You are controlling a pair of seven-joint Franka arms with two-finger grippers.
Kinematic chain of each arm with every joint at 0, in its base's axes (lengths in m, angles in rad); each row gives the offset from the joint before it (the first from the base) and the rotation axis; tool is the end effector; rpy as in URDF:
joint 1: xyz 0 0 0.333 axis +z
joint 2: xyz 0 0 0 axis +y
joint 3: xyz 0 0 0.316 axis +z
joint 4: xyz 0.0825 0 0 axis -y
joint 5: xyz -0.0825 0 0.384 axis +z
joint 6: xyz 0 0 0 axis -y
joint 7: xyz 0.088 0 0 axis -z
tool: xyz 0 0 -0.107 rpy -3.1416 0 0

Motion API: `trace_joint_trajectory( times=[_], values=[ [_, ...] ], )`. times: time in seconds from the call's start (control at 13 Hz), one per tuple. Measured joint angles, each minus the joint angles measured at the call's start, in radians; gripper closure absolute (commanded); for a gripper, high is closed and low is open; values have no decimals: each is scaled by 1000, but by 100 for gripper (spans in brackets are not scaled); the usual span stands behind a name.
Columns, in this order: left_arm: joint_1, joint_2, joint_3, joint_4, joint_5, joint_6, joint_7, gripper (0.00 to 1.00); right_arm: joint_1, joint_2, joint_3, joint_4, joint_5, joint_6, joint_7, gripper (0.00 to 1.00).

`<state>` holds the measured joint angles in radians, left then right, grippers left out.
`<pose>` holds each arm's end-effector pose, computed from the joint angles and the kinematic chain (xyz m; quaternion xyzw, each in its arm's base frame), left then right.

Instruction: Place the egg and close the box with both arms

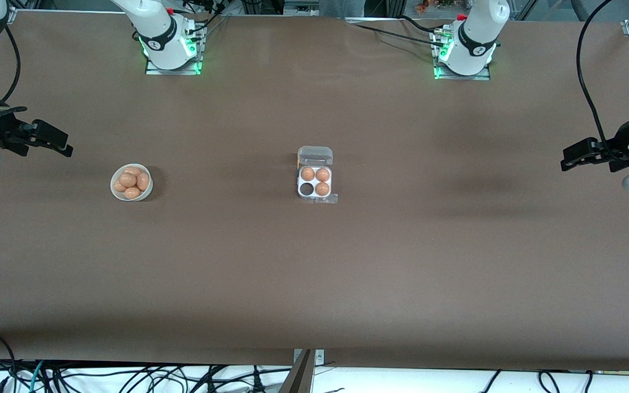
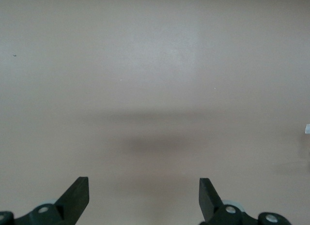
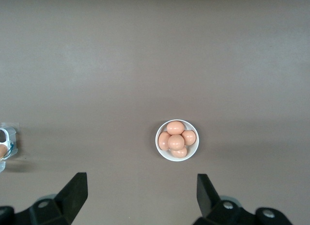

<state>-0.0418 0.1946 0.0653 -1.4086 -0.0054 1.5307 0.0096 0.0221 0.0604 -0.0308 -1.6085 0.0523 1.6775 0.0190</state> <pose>0.6084 0.0098 0.5842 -0.9993 -0.0065 0.0361 0.0030 0.5806 0.0005 0.5818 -0.9995 0.0165 -0.0042 0.0251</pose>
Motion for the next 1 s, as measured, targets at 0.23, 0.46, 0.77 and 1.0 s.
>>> trace_joint_trajectory(
  times=[0.23, 0.46, 0.77, 1.0],
  values=[
    [0, -2, 0, 2, 0, -15, 0, 0, 0, 0, 0, 0, 0, 0, 0, 0],
    [2, -2, 5, 4, 0, -23, 0, 0, -1, 0, 0, 0, 0, 0, 0, 0],
    [4, -2, 11, 4, 0, -24, 0, 0, -1, 0, 0, 0, 0, 0, 0, 0],
    [7, -2, 14, 4, 0, -24, 0, 0, -1, 0, 0, 0, 0, 0, 0, 0]
  ],
)
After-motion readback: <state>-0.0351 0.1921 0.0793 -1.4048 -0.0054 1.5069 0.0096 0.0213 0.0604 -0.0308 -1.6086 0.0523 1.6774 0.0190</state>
